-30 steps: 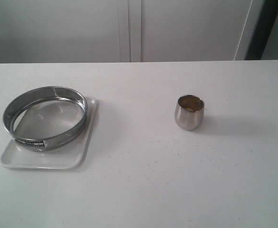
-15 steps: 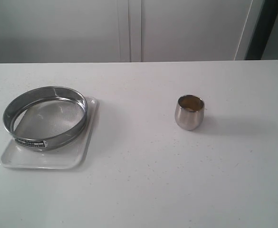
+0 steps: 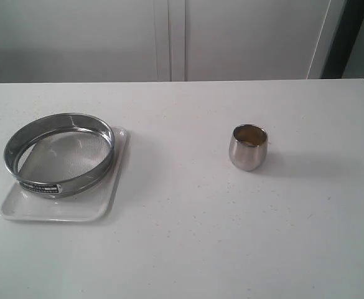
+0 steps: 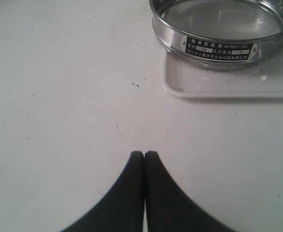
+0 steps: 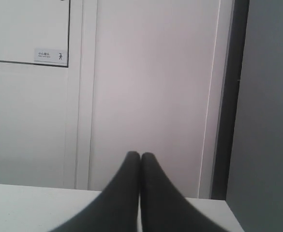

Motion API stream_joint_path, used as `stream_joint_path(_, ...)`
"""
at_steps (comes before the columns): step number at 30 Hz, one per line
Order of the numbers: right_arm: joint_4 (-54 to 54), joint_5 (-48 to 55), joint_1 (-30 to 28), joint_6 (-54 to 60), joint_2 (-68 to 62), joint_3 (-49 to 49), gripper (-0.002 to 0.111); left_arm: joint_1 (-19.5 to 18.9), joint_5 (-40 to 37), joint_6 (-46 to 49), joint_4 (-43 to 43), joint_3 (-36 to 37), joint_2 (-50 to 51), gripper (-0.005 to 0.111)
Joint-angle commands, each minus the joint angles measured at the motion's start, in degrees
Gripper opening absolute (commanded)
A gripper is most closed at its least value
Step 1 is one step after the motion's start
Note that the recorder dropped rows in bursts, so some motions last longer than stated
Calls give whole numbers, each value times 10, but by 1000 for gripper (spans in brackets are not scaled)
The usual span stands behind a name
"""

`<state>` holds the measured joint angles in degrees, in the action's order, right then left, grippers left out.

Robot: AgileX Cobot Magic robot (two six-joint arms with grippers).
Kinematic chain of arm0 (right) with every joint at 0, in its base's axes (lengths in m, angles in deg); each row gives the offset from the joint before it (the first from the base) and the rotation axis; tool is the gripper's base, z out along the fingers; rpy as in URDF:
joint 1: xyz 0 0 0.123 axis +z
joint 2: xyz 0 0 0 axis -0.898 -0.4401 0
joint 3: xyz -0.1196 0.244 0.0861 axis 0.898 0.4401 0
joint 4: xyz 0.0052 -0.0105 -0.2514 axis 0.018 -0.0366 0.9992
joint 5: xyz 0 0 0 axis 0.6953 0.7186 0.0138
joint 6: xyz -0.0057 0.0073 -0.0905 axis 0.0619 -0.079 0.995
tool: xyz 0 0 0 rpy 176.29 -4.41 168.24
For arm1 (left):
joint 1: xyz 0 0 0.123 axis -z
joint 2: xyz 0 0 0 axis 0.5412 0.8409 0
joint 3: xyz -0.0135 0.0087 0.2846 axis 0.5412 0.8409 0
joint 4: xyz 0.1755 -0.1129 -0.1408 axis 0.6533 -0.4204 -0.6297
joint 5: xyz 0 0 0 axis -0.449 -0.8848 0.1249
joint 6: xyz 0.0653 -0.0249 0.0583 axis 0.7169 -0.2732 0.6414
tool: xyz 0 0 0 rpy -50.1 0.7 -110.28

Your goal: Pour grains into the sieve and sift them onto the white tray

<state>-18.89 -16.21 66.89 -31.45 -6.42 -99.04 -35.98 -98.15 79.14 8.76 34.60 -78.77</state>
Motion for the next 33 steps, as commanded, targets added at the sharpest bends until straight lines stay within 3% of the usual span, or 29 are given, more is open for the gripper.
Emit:
stream_joint_path(1,3,-88,-2,9,-82,-7,0,-2,-6,-3,-3,4,-2,0)
stream_joint_path(9,7,-150,-2,7,-236,-7,0,-2,-6,-3,-3,4,-2,0)
stream_joint_path(33,117,-514,-2,-40,-717,-7,0,-2,-6,-3,-3,4,-2,0)
